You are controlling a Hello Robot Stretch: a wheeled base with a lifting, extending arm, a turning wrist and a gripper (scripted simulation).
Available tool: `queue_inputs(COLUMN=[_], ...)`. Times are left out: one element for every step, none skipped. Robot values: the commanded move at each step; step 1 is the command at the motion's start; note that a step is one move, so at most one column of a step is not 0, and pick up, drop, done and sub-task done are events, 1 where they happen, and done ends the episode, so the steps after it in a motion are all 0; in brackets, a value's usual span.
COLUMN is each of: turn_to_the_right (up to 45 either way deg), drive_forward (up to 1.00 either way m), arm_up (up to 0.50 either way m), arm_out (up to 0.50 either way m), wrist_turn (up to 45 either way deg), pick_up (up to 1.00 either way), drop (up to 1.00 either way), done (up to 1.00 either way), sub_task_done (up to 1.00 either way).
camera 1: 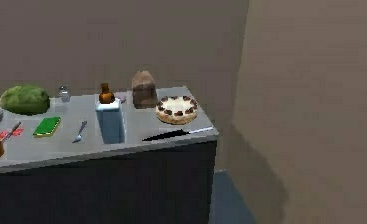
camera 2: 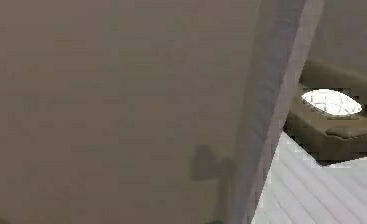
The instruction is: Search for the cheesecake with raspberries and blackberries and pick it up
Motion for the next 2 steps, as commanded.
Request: queue_inputs(turn_to_the_right=[0.0,-45.0], drive_forward=[0.10,0.00], arm_up=[0.00,0.00], arm_out=[0.00,0.00], wrist_turn=[0.0,0.0], pick_up=[0.00,0.00], drop=[0.00,0.00], done=[0.00,0.00], sub_task_done=[0.00,0.00])
